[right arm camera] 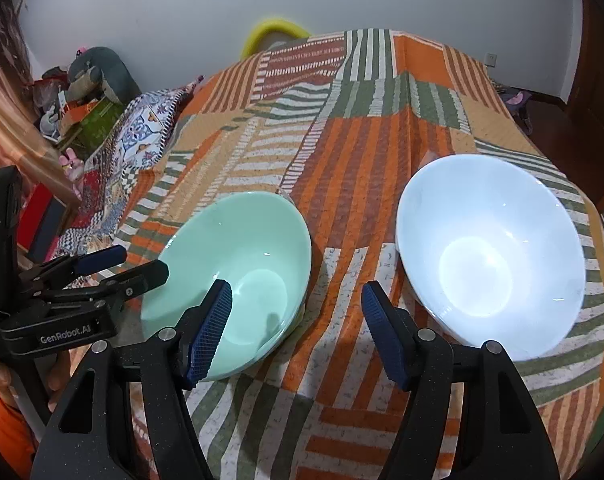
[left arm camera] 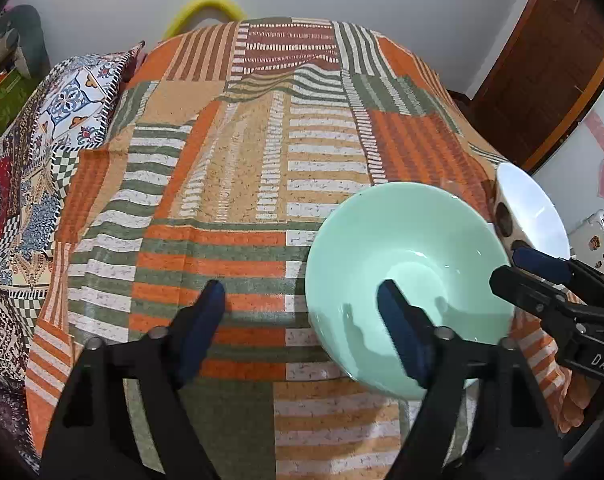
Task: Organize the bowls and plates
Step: 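Grip the mint green bowl rim with both tools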
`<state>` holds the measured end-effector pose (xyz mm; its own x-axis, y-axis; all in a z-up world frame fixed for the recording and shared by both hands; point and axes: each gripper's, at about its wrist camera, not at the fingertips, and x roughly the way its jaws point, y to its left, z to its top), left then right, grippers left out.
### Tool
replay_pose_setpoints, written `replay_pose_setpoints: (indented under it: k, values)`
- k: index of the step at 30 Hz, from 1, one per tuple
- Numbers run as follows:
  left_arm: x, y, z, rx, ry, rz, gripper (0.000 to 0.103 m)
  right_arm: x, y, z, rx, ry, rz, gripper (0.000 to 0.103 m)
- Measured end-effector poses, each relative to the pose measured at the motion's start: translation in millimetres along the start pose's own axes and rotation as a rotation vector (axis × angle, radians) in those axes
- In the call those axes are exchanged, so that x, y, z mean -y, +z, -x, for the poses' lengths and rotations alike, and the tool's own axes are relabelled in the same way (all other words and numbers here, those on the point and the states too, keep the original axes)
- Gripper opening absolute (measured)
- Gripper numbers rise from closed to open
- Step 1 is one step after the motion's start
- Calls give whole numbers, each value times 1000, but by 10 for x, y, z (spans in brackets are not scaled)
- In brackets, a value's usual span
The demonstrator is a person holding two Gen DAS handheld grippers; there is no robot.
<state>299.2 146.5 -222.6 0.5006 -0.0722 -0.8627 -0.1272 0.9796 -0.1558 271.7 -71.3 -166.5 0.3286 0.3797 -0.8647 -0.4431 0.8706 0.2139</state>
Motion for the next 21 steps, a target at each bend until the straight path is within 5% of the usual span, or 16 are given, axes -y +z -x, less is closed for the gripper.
replay_pose_setpoints:
  k: [17,21]
  values:
    - [44,2,-261,-72,-64,-29,15,10,-2,-264,-59,12,13,25]
    - [82,-14,-237,-61,-57,-52,15,-37,-2,-257,-64,4,32,20]
